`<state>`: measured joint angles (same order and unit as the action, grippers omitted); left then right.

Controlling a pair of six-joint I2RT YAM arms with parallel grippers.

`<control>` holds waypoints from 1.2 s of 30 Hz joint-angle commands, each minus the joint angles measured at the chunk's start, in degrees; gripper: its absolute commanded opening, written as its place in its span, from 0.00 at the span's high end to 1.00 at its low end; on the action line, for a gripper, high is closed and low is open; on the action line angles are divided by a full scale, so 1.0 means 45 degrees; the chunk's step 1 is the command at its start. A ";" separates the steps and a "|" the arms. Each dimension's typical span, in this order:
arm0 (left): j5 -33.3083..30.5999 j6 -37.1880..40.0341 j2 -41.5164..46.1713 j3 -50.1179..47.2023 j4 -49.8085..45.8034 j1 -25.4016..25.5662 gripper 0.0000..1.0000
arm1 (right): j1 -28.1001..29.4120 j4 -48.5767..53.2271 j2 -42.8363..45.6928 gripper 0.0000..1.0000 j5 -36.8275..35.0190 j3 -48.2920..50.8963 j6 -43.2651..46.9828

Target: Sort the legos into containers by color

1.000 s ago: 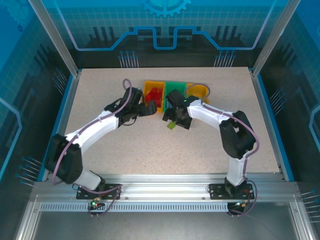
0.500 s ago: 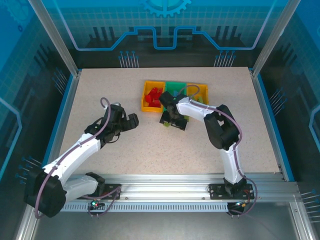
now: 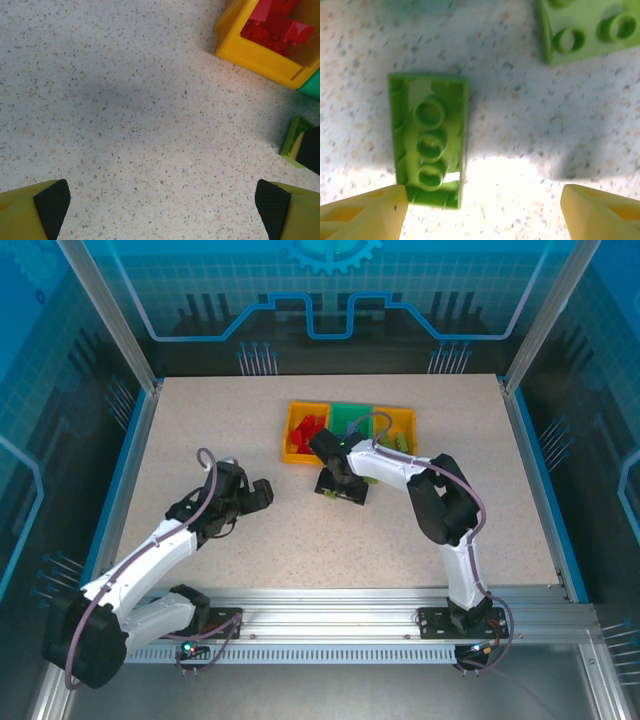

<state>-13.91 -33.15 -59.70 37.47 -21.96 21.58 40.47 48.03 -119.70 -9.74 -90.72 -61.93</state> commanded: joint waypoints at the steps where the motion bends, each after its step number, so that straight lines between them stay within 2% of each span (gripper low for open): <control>1: 0.0112 -0.0155 0.0168 -0.0125 0.0235 -0.0111 0.01 | 0.0347 0.0459 0.0926 0.19 -0.0508 0.0192 -0.0357; 6: 0.0146 -0.0056 0.0055 -0.0130 0.0367 -0.0128 0.01 | 0.0415 0.0176 0.1447 0.19 -0.0631 0.0428 -0.0366; 10: 0.0179 -0.0076 -0.0111 -0.0125 0.0389 -0.0129 0.01 | 0.0281 0.0365 0.0360 0.18 -0.0225 -0.0587 -0.0108; 15: 0.0187 -0.0057 -0.0145 -0.0239 0.0318 -0.0156 0.01 | 0.0055 0.1316 -0.1404 0.19 -0.0490 -0.2296 0.0263; 18: 0.0181 -0.0073 -0.0126 -0.0261 0.0297 -0.0164 0.01 | -0.0177 0.1609 -0.2109 0.25 -0.0446 -0.2640 0.0468; 23: 0.0180 -0.0150 -0.0137 -0.0281 0.0338 -0.0168 0.01 | -0.0275 0.1804 -0.2453 0.27 -0.0577 -0.2475 0.0759; 25: 0.0201 -0.0208 -0.0143 -0.0300 0.0424 -0.0168 0.01 | -0.0281 0.1631 -0.2405 0.36 -0.0600 -0.2267 0.0917; 28: 0.0240 -0.0254 -0.0243 -0.0301 0.0436 -0.0171 0.01 | -0.0207 0.1269 -0.2043 0.58 -0.0494 -0.1932 0.1241; 31: 0.0288 -0.0347 -0.0379 -0.0349 0.0445 -0.0179 0.01 | -0.0048 0.0953 -0.1128 0.66 -0.0633 -0.1380 0.1643; 36: 0.0742 -0.0667 -0.0578 -0.0580 0.0632 -0.0167 0.01 | -0.0543 0.0368 0.1200 0.68 -0.0708 -0.0364 0.2359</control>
<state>-12.73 -34.52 -61.78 36.16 -20.29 21.47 39.81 50.52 -121.84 -11.94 -93.67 -53.89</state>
